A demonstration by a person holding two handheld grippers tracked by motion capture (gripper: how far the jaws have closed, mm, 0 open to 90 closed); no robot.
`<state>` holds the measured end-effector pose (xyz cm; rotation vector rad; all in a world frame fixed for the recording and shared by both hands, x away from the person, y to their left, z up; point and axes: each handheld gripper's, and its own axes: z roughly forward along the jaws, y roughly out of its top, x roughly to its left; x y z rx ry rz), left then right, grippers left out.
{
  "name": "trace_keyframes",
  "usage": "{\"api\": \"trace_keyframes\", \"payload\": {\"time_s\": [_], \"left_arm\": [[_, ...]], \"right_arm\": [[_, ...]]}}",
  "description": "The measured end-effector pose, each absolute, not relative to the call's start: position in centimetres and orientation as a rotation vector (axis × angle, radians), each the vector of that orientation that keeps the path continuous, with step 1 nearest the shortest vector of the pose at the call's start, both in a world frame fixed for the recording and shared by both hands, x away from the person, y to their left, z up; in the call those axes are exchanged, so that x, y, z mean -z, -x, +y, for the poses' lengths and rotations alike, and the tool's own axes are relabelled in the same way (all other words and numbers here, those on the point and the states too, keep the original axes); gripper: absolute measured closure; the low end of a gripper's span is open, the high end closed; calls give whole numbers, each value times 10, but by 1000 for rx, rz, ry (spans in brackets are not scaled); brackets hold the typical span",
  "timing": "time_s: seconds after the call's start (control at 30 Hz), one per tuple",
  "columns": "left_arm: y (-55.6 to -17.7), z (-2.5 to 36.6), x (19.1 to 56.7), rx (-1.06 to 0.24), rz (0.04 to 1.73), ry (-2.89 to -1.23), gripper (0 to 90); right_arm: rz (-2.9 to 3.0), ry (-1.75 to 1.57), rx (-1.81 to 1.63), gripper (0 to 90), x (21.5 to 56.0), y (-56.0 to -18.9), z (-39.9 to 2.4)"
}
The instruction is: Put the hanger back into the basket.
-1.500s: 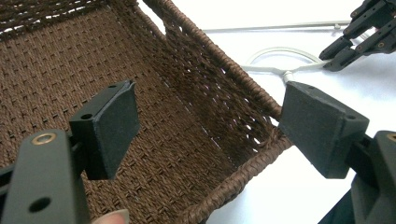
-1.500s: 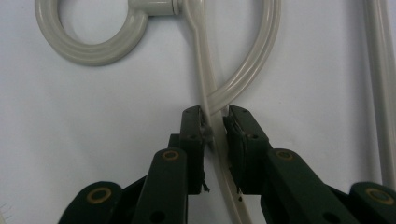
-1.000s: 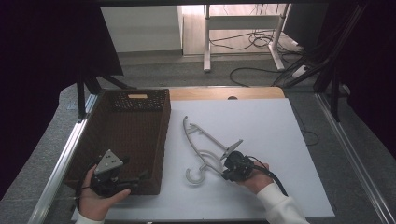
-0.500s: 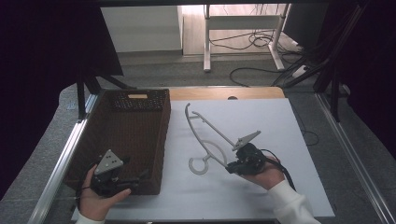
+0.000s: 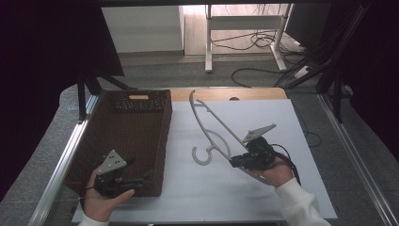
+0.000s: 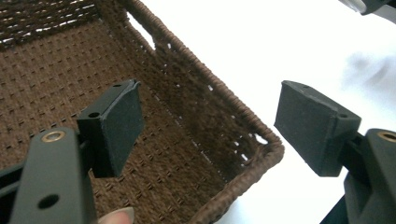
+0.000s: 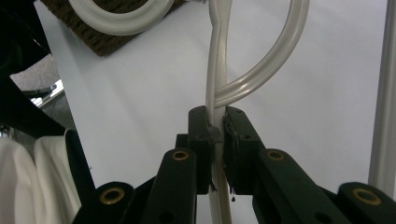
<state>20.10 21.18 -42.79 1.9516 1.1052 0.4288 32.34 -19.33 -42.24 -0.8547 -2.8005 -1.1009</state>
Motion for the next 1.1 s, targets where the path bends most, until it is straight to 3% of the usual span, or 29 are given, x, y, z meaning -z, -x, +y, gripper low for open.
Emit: {"api": "trace_keyframes", "payload": {"time_s": [0.5, 1.1], "left_arm": [[-213, 195, 417, -286, 1081, -1840, 255], [-259, 172, 382, -148, 1091, -1657, 270]], "right_arm": [[-2555, 965, 1397, 818, 417, -334, -194], [-2274, 1006, 1550, 818, 432, -327, -199]]}}
